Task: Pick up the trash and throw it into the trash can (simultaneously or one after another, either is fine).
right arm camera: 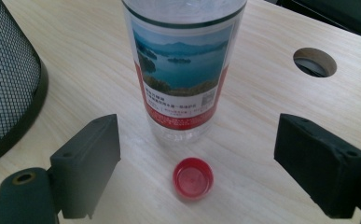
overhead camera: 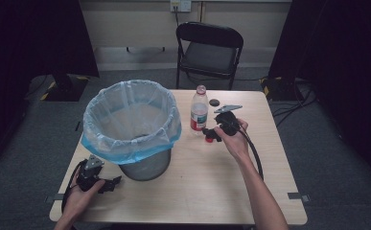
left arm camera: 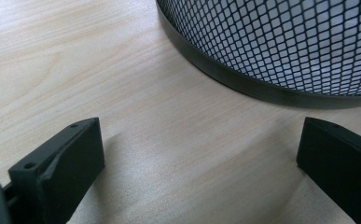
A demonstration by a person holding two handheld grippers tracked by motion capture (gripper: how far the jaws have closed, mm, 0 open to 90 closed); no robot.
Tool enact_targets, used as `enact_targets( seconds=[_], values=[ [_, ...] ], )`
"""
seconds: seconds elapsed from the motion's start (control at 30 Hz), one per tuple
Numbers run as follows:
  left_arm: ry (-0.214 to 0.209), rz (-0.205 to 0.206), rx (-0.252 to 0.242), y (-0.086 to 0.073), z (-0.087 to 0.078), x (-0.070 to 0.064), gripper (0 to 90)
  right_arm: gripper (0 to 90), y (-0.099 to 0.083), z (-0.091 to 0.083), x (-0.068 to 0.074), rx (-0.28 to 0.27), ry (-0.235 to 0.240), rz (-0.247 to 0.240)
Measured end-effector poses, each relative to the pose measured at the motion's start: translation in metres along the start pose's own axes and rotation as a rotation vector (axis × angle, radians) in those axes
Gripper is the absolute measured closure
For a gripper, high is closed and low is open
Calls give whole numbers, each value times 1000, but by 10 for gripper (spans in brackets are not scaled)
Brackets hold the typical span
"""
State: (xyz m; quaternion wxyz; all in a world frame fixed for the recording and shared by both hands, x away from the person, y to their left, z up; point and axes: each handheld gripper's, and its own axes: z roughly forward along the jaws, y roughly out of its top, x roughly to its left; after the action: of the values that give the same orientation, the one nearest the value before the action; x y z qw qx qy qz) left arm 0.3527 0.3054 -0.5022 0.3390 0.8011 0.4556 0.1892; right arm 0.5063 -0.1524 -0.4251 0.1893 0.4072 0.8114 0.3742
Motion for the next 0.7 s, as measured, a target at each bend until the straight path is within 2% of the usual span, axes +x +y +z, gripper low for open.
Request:
enact_targets(
  seconds=[0.17, 0.7],
  values=[
    [0, 0, 0, 0, 0, 0, 2, 135, 4, 11, 0, -3, 10, -8],
    [1, 1, 0, 0, 0, 0, 2, 136, 8, 49, 1, -41, 36, 13]
  ],
)
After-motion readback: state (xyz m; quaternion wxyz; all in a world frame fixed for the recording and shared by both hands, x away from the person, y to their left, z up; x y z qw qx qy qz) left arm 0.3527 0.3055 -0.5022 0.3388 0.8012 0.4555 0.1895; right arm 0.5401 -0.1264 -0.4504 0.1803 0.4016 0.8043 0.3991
